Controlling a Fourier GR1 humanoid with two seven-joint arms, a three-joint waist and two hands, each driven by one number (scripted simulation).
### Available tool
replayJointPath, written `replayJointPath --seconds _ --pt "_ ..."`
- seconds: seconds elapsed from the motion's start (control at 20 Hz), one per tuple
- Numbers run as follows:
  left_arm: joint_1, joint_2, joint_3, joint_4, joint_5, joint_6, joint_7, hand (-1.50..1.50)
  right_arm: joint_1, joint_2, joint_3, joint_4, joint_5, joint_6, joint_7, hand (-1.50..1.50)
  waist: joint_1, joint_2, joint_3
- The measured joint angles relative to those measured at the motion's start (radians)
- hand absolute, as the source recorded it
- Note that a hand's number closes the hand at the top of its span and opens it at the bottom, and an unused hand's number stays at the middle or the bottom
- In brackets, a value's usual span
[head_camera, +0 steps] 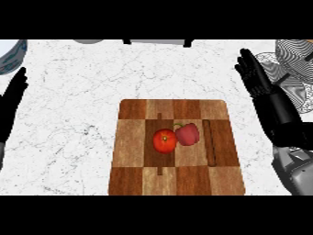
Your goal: Pick the bell pepper from the cutting board and place it in the tiered basket
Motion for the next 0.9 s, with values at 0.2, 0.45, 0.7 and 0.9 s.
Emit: replayJointPath --seconds 0.2,0.45,0.7,0.9 --pt "0.03 -0.037 0.011 -0.009 -0.012 0.018 -0.038 0.0 0.018 0.052 0.022 -0.017 0.04 -0.037 -0.006 1.5 -0.02 -0.004 0.023" --pt "0.041 -0.067 0.006 -0.031 -0.022 0.034 -0.033 0.0 0.085 0.101 -0.037 0.034 0.141 -0.215 -0.023 -1.5 -0.071 -0.013 0.034" --pt "0.064 -0.091 -0.005 -0.056 -0.021 0.033 -0.029 0.0 0.252 0.148 -0.008 0.015 0.343 -0.465 0.033 -1.5 -0.065 -0.012 0.035" --pt "0.075 -0.119 -0.017 -0.069 -0.036 0.037 -0.029 0.0 0.348 0.1 0.071 -0.141 0.525 -0.501 0.204 -1.5 -0.057 -0.012 0.034"
